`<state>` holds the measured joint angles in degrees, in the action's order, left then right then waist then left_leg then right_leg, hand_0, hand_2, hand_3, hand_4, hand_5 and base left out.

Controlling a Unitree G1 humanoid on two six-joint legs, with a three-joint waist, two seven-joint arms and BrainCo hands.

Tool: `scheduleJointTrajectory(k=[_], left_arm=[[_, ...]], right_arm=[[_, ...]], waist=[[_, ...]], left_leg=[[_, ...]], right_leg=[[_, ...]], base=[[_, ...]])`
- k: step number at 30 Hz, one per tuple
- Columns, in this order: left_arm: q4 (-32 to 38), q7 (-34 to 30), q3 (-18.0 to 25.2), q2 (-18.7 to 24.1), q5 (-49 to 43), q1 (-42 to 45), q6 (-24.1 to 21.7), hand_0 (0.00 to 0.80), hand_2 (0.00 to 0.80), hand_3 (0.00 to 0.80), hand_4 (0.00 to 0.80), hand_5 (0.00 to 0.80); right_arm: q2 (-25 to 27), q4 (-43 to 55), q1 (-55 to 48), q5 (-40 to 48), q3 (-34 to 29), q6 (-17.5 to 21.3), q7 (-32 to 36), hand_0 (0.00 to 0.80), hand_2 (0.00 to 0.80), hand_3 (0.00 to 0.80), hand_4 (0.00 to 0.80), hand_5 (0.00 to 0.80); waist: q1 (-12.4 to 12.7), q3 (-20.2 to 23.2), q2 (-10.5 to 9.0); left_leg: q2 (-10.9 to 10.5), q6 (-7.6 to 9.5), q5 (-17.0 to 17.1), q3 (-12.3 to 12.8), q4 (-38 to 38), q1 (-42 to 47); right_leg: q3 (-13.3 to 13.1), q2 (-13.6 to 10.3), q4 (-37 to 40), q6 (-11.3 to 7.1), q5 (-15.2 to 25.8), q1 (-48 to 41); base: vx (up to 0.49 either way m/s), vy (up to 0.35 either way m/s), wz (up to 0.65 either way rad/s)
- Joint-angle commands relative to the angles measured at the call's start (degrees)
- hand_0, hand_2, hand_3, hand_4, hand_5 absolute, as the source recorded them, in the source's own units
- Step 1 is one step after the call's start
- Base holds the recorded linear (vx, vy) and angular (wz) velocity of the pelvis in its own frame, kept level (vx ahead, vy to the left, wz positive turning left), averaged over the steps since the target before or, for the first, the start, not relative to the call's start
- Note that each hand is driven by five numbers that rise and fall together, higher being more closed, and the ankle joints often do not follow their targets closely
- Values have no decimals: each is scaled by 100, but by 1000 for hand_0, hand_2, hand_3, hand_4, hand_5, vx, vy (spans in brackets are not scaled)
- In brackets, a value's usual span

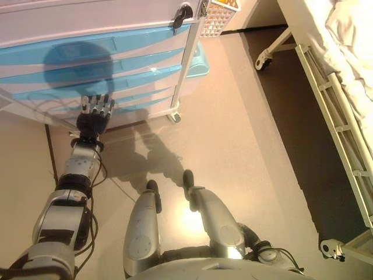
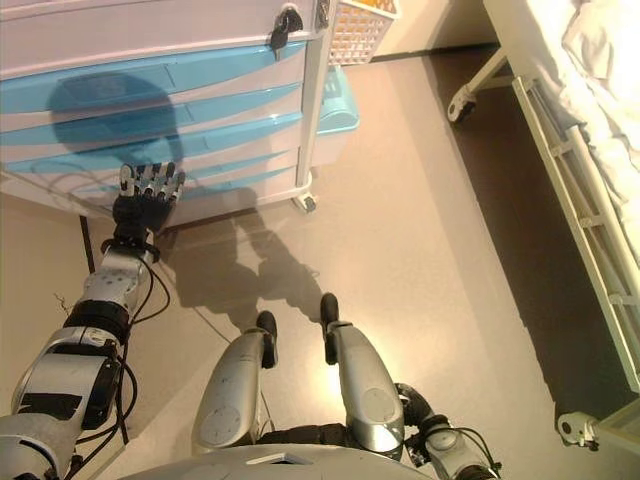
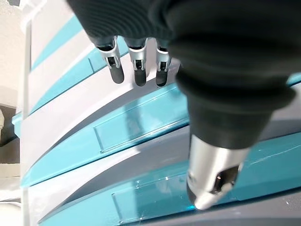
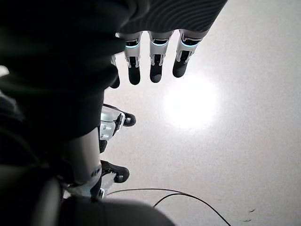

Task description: Open the drawer and pick up the medicine

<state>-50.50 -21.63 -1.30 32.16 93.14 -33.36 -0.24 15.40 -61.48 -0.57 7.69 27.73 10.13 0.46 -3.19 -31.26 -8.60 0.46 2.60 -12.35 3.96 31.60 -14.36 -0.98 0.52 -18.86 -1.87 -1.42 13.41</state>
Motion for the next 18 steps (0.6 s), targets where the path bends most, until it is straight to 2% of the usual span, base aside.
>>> scheduleJointTrajectory(k=[1, 2, 3, 4, 5, 18], left_arm=[[1801, -893, 758, 562, -135, -657, -746, 285, 285, 285, 285, 285], [1829, -908, 747, 535, -149, -647, -756, 436, 436, 436, 436, 436], [1853, -933, 733, 512, -149, -637, -763, 643, 643, 643, 643, 643], [1908, -952, 719, 475, -153, -622, -781, 772, 772, 772, 772, 772], [1956, -945, 710, 441, -179, -602, -808, 800, 800, 800, 800, 800], [2510, -976, 580, -132, -112, -182, -1103, 800, 800, 800, 800, 800]], right_arm=[[-33, 110, -609, -182, 127, 29, 37, 0, 0, 0, 0, 0], [-29, 110, -619, -195, 128, 33, 38, 0, 0, 0, 0, 0], [-20, 118, -627, -209, 125, 30, 43, 0, 0, 0, 0, 0], [-2, 116, -630, -229, 119, 41, 59, 0, 0, 0, 0, 0], [11, 120, -635, -236, 116, 47, 64, 0, 0, 0, 0, 0], [129, 458, -585, -320, 147, -118, 20, 0, 0, 0, 0, 0]], waist=[[133, 673, 29], [130, 665, 36], [126, 658, 43], [123, 643, 50], [122, 629, 54], [219, 341, 74]], left_leg=[[-648, 254, 125, 234, -306, -83], [-646, 253, 149, 230, -331, -64], [-644, 250, 175, 229, -353, -49], [-639, 242, 203, 230, -365, -44], [-636, 238, 223, 227, -371, -42], [-580, 134, 522, -42, -377, -197]], right_leg=[[156, 218, -88, -51, -110, -228], [163, 214, -103, -53, -105, -221], [172, 211, -121, -54, -100, -212], [179, 208, -144, -50, -95, -200], [181, 205, -156, -45, -92, -196], [299, 276, -524, 107, -166, -33]], base=[[0, 0, 0], [0, 0, 0], [0, 0, 0], [0, 0, 0], [-2, 15, 3], [-28, -4, 6]])
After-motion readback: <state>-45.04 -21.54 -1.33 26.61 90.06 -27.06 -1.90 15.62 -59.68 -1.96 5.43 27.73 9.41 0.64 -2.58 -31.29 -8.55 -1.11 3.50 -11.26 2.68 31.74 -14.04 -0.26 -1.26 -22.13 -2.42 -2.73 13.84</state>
